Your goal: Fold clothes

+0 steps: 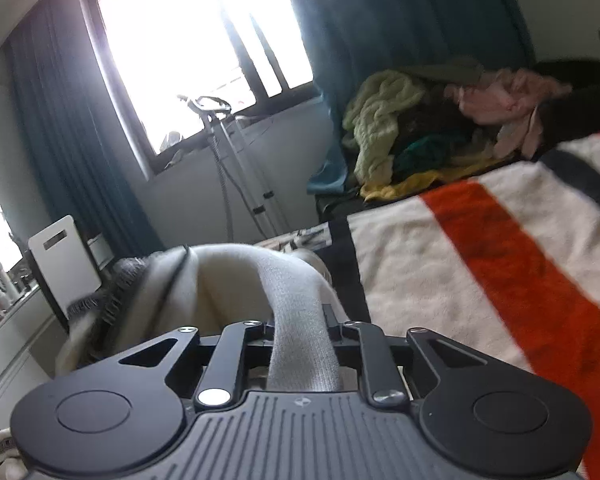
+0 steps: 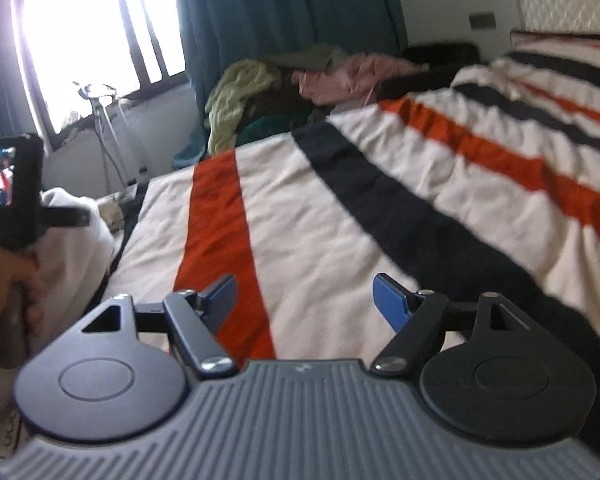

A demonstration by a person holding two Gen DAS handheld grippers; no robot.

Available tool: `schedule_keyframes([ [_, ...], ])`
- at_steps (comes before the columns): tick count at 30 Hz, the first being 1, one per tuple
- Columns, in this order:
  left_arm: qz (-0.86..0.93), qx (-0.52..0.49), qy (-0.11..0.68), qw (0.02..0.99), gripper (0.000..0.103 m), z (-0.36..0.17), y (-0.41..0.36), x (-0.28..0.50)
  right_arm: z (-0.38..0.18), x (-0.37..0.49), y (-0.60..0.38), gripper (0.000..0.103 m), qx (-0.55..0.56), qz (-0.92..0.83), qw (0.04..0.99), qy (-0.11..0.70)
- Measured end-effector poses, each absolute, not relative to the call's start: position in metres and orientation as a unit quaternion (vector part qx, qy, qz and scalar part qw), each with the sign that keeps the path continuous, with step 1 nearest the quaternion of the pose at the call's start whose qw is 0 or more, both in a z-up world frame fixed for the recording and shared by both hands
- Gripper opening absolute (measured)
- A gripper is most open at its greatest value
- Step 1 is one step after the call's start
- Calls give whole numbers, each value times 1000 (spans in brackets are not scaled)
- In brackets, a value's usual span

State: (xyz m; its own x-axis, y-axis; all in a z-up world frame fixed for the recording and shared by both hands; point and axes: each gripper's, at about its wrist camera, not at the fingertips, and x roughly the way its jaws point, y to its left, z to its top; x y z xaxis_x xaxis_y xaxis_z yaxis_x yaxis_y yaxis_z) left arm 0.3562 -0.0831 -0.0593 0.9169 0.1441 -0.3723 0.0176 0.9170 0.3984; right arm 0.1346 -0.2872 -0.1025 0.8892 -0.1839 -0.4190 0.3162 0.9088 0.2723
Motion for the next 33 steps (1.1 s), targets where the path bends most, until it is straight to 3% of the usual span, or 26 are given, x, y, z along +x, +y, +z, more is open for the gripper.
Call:
schedule_keyframes([
  [5,-2,139,139,981,15,3,-60,305,-92,122,-282,77,149,-131,965,171],
  [10,-59,114,64,990,15,46,-37,201,-79,109,-275,77,128,-136,971,151],
  [15,-121,87,104,983,16,13,-9,101,-69,98,-268,77,106,-143,975,136],
  [21,-134,49,177,974,20,-39,18,62,-67,83,-261,77,83,-137,977,138],
  [25,-130,37,203,970,29,-44,21,68,-70,76,-253,77,78,-129,977,154],
  [27,-136,18,209,968,41,-41,26,68,-71,76,-248,77,72,-122,977,161],
  [29,-127,-4,216,968,70,-41,35,70,-74,78,-242,76,63,-116,977,168],
  [33,-121,-44,226,966,84,-36,54,75,-80,81,-236,76,70,-98,975,185],
])
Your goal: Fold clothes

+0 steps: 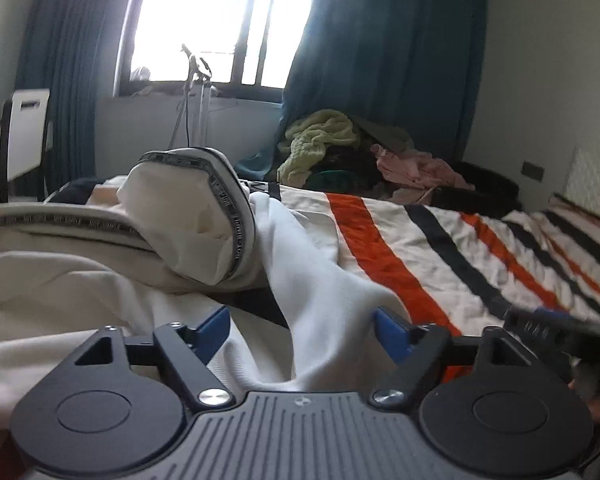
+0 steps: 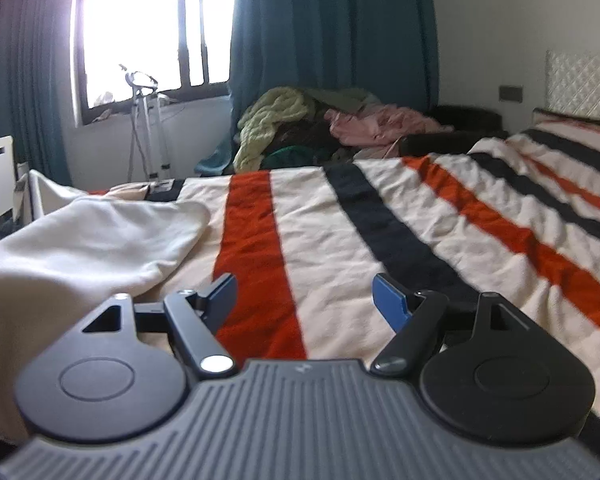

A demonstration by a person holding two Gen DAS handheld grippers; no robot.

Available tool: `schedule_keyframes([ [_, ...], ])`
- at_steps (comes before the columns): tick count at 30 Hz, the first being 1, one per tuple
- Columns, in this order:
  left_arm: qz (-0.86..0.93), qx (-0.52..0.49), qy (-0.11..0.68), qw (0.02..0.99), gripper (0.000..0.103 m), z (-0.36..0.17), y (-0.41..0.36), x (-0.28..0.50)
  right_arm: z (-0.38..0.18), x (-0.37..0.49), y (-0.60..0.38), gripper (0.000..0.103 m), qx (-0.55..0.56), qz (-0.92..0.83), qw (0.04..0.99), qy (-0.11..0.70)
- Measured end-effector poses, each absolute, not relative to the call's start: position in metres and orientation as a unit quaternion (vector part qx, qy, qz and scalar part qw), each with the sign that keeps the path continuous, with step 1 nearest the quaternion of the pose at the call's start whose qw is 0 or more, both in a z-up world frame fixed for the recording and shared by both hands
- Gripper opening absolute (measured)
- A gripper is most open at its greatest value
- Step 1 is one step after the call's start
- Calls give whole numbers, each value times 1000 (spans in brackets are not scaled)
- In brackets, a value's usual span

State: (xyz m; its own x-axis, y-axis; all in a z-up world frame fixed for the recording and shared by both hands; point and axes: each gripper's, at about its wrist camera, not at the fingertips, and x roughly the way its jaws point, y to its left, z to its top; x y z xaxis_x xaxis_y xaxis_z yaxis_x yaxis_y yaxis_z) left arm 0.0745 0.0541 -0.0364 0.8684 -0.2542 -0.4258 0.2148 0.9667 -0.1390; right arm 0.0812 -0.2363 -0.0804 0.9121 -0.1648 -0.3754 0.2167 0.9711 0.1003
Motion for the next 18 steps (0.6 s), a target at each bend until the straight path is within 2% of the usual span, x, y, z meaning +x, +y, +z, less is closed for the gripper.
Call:
schedule_keyframes([
  [5,-110,-73,225,965,93,-26,65,76,-86,90,-233,76,107,-55,970,209],
  [9,-109,-97,219,965,96,-21,74,81,-90,110,-235,76,160,4,958,239],
  [14,-90,-98,210,969,97,-25,79,92,-96,173,-239,67,222,62,936,266],
  [18,-87,-79,199,973,97,-25,83,107,-105,248,-224,61,227,95,925,290],
])
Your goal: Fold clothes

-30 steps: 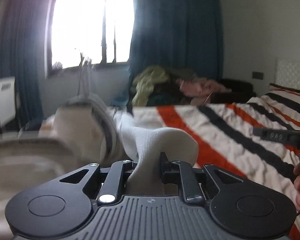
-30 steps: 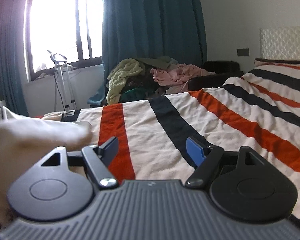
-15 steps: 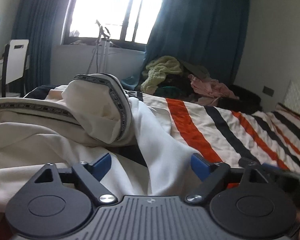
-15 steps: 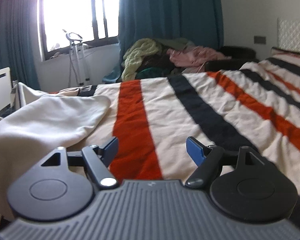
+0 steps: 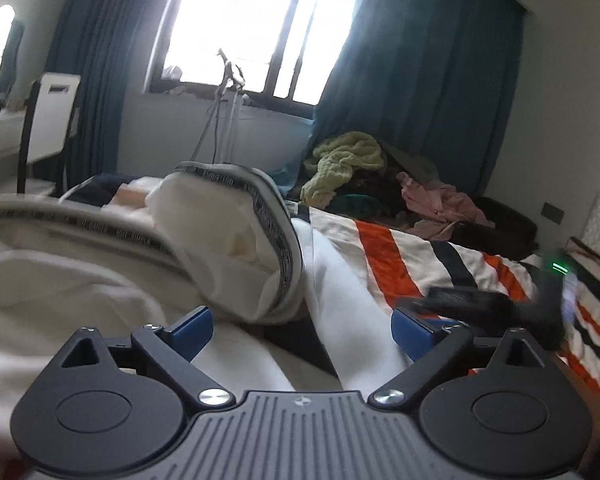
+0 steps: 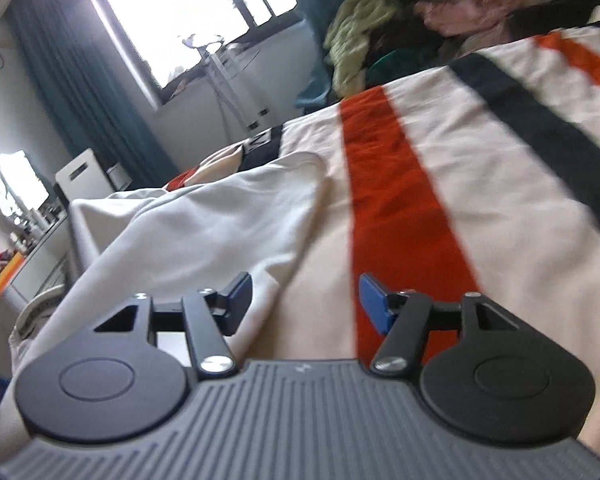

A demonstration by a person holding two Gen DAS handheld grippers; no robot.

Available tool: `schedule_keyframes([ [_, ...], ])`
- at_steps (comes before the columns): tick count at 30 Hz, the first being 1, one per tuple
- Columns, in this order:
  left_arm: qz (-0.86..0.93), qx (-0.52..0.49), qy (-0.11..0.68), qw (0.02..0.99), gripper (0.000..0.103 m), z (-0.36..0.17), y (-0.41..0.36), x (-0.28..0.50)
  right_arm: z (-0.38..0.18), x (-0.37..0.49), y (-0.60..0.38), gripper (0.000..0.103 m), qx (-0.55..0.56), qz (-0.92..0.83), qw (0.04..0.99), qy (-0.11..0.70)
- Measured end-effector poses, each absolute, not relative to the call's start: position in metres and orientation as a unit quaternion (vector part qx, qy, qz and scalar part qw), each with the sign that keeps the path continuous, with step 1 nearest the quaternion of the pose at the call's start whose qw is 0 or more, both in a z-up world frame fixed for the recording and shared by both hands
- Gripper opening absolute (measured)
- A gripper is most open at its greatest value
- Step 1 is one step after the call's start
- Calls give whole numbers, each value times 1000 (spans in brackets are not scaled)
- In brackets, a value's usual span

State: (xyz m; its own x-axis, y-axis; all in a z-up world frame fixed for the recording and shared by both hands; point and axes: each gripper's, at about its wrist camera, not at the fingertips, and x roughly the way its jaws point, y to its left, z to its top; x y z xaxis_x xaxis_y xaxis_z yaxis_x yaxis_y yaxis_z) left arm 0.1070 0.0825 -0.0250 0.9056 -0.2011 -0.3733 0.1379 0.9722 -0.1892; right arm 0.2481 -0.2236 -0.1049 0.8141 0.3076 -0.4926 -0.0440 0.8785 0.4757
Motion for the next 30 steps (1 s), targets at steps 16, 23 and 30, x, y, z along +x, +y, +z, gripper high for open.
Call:
schedule_keyframes([
  [16,-52,-111,218,968,99,-72,105,190,-127,386,-188,6,223,37,941,252],
  [23,-73,-94,185,975,99,-64,100,178,-71,326,-266,6,218,-46,958,179],
  [30,-93,-101,170,976,99,-50,92,153,-31,218,-378,6,233,-143,952,134],
])
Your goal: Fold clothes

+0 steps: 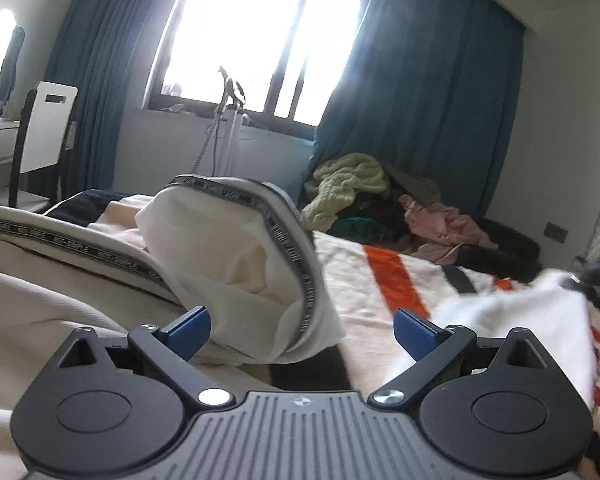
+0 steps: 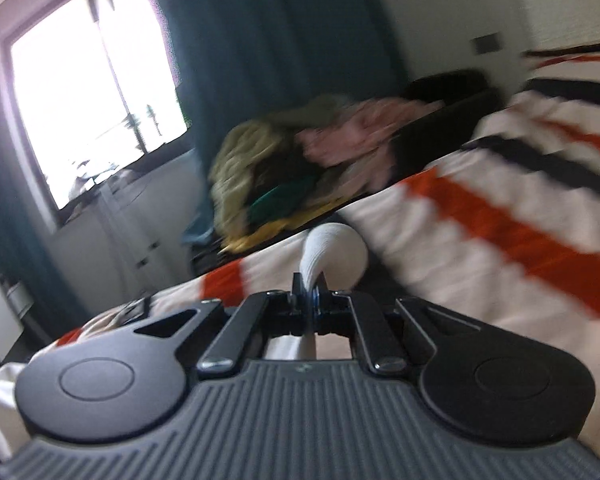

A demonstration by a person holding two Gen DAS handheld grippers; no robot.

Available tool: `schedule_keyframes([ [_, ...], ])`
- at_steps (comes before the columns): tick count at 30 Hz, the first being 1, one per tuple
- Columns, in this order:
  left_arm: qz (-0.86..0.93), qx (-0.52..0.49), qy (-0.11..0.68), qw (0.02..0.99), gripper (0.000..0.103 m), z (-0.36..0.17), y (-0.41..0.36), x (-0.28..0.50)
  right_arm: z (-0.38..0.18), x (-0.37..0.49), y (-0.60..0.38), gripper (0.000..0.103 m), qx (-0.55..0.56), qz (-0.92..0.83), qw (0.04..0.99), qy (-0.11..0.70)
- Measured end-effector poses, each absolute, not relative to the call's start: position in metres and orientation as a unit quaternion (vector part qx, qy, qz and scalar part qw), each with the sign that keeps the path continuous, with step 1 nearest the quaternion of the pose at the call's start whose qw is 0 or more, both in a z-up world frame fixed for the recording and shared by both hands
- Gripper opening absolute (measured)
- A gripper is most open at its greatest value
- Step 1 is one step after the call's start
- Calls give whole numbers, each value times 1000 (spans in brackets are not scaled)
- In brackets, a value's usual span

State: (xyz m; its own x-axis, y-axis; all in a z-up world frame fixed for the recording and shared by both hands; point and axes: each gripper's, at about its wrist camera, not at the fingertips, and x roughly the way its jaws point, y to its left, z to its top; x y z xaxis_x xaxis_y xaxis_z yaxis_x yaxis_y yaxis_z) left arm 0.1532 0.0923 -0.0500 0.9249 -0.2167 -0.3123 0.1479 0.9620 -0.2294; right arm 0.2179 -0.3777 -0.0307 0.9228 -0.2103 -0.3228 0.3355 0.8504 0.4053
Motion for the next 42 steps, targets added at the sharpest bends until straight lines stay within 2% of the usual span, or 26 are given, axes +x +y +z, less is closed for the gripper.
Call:
schedule_keyframes([
  [7,-105,-129,192,967,99,-50,81,139,-41,121,-474,6,328,-252,903,112],
  [14,-93,-103,216,967,99,-68,68,137,-140,53,-504,8,535,-311,764,182],
  [18,-86,-108,235,962,99,-73,74,134,-147,45,-501,9,545,-301,753,212],
  [26,-61,-171,259,949,99,-75,98,132,-148,25,-490,11,613,-257,722,195],
  [27,-57,-178,263,946,99,-76,101,133,-146,23,-486,14,618,-253,718,197],
  [29,-49,-193,271,942,99,-78,107,135,-144,19,-480,27,628,-235,713,202],
  [31,-41,-212,281,935,99,-82,113,137,-142,16,-473,59,640,-212,710,206],
  [33,-34,-232,291,927,99,-85,120,139,-141,16,-467,69,648,-193,708,203],
  [42,-31,-273,301,913,98,-89,131,141,-138,15,-465,68,634,-211,718,195],
])
